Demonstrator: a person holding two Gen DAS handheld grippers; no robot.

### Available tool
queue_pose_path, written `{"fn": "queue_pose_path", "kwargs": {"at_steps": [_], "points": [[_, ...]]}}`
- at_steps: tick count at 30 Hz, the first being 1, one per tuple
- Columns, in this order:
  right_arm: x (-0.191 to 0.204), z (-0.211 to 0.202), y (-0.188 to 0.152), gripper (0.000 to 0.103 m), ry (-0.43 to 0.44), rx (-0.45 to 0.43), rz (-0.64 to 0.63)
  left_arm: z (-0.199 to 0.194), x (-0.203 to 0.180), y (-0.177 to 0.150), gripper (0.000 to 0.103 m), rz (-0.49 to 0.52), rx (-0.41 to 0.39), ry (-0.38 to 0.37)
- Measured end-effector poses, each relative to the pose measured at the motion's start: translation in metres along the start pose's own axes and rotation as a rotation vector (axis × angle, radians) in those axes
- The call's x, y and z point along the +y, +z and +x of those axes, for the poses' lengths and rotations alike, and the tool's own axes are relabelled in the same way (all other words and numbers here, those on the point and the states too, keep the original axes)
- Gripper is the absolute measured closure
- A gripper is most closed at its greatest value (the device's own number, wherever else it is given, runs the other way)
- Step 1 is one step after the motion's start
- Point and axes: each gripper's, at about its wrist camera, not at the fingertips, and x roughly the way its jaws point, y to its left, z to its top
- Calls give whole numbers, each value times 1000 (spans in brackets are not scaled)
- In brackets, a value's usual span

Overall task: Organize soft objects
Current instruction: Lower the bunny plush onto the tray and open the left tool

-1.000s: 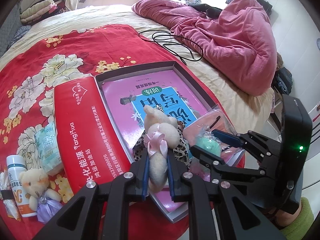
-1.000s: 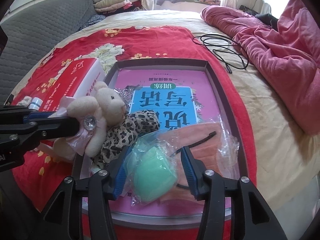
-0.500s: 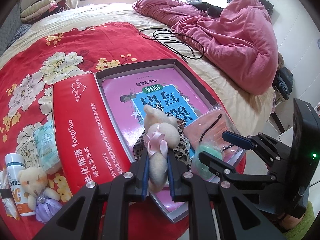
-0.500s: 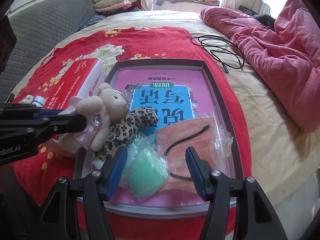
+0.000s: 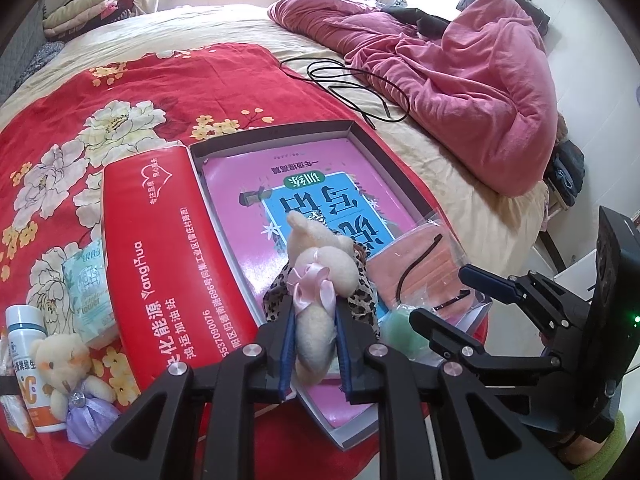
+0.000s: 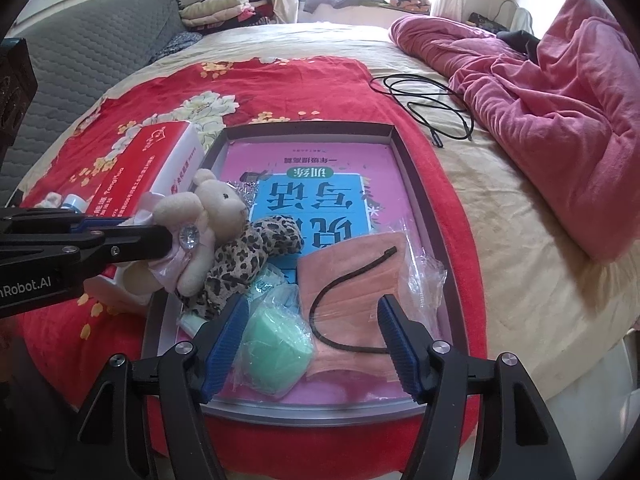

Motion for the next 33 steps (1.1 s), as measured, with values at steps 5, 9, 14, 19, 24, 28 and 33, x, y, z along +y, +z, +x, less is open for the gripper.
{"fn": "queue_pose_path", "kwargs": {"at_steps": [5, 9, 14, 19, 24, 28, 33], "points": [[0, -4, 2, 34, -9, -8, 4, -2, 0, 0, 83, -2, -4, -15], [-1, -5, 3, 34, -17, -11, 5, -3, 0, 1, 83, -4, -6, -18], [-2, -9, 4, 34, -22, -16, 11, -7, 2, 3, 72, -11, -25, -19], [-2, -12, 5, 34, -25, -23, 12, -6, 6, 10, 67, -14, -27, 4], [-2, -14, 6, 34, -28, -26, 11, -11, 9, 11, 67, -24, -30, -7], [-4, -18, 7, 34, -33, -34, 13, -23, 7, 1, 67, -11, -39, -13], [-8, -22, 7, 34, -38, -45, 28, -24, 3, -14, 67, -8, 6, -86]]}}
